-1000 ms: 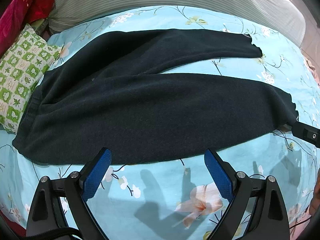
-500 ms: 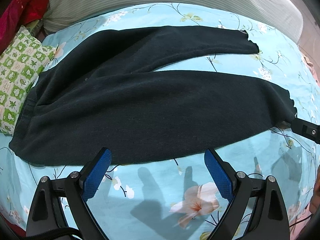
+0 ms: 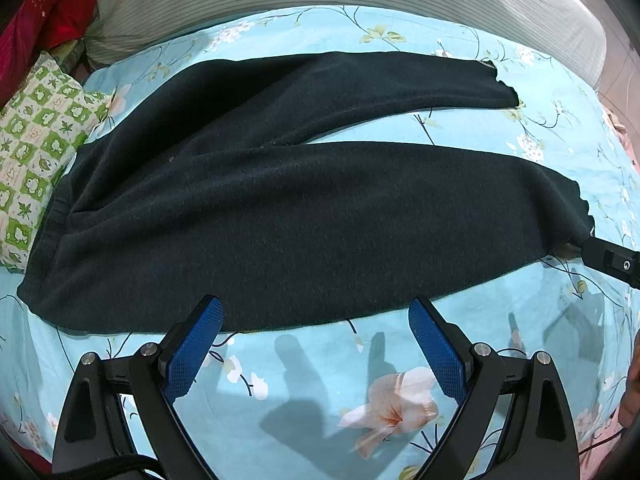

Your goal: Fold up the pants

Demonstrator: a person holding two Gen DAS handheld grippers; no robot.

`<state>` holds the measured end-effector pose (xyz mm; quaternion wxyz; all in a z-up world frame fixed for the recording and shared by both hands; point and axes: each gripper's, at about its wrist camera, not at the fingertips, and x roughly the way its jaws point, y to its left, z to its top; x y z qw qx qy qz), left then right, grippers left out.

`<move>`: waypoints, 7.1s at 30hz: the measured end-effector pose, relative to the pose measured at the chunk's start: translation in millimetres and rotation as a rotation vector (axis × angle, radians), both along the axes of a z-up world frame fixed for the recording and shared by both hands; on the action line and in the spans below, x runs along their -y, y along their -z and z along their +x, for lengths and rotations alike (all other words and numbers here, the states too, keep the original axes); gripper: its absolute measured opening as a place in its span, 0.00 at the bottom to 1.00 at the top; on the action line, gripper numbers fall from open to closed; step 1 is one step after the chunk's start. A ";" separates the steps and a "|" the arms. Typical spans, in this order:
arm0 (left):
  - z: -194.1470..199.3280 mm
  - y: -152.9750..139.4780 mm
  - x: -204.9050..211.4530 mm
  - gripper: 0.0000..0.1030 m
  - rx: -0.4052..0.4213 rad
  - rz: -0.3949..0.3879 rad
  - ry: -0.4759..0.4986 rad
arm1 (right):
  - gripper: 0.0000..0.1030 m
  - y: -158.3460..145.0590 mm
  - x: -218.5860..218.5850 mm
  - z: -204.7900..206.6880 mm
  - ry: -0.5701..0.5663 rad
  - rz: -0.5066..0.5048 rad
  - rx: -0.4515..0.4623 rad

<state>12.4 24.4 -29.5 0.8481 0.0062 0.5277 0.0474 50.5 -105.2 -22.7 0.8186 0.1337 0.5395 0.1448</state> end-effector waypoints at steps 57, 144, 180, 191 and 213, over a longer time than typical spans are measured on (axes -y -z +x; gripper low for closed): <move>168.6 -20.7 108.7 0.92 -0.092 -0.065 0.606 | 0.93 15.9 123.4 87.8 0.109 0.113 -0.154; 154.7 -79.2 -98.8 0.03 -0.045 -0.090 0.458 | 0.07 -55.3 65.0 188.7 -0.303 -0.112 0.198; 31.1 -3.6 -78.2 0.48 -0.188 -0.266 0.322 | 0.32 -9.6 77.9 55.0 -0.181 -0.339 -0.014; 48.2 -48.9 -192.3 0.69 -0.139 -0.262 -0.067 | 0.48 -47.8 27.8 60.2 -0.173 0.035 0.016; 188.0 -3.5 -279.2 0.71 -0.462 -0.040 -0.390 | 0.48 8.0 -236.7 64.1 -0.727 0.130 -0.119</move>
